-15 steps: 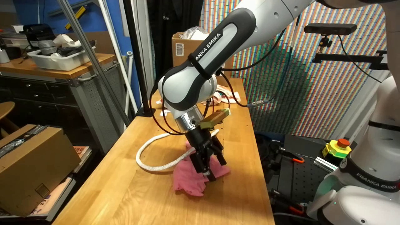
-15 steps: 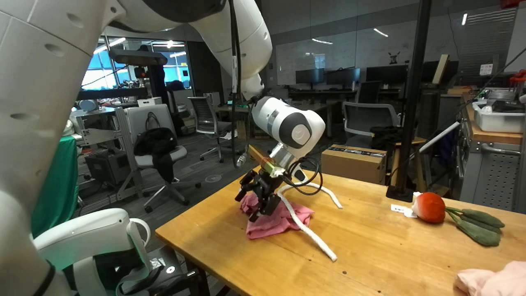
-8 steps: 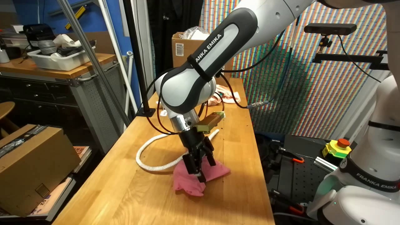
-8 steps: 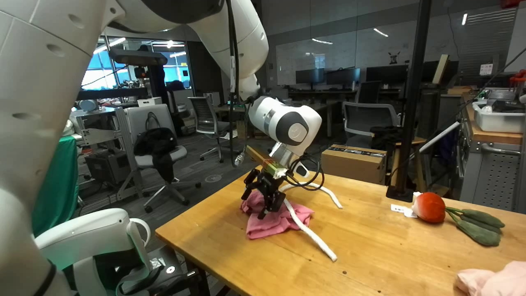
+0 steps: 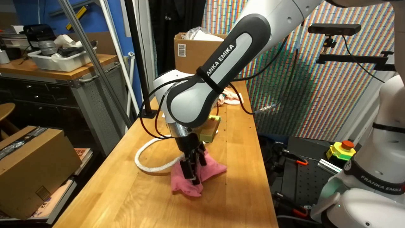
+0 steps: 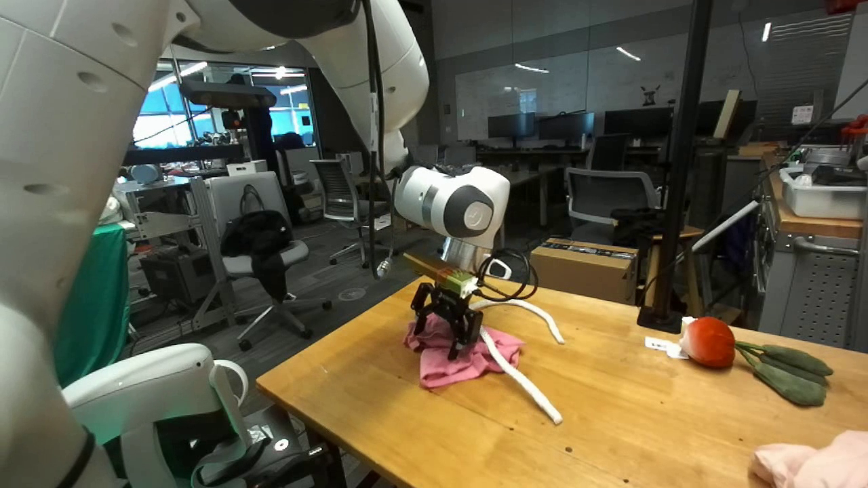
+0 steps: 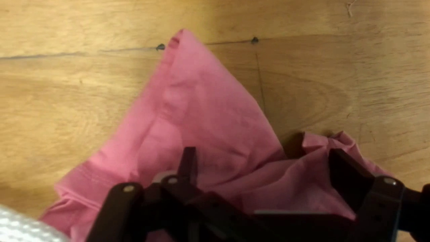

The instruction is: Separate the clothes, rope and plush toy on the table

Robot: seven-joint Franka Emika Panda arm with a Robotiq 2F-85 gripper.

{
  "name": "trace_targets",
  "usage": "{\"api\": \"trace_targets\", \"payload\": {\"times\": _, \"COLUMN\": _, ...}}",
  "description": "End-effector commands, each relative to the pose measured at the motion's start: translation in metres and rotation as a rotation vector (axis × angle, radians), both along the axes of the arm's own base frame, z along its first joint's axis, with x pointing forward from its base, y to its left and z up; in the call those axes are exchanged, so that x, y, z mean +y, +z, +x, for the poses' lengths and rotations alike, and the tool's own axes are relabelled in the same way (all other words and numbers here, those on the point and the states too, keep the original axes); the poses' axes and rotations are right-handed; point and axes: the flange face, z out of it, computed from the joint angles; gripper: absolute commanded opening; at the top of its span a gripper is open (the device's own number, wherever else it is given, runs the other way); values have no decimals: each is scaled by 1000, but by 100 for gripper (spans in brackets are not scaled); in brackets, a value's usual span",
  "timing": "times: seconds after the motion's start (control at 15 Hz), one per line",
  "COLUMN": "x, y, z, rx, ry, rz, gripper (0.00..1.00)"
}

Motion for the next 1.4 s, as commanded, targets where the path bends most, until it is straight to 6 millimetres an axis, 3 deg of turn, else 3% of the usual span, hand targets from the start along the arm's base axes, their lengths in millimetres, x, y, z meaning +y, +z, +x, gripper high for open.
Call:
{"api": "trace_targets", "payload": {"times": 0.0, "x": 2, "y": 11, "z": -2, "rx": -73, "ry": 22, "rz": 1, "gripper": 100}}
{"api": "trace_targets", "payload": {"times": 0.47, "x": -14, "y": 0, "z": 5, "rx": -58, "ry": -17, "rz": 10, "gripper": 100}}
{"api": "trace_targets", "payload": {"times": 1.0, "x": -29, "y": -13, "z": -2, "rx": -14, "ry": -38, "rz": 19, "gripper": 100}}
{"api": "trace_targets", "payload": {"times": 1.33, "x": -42, "y": -32, "z": -6, "rx": 56, "ry": -68, "rz": 20, "gripper": 100}}
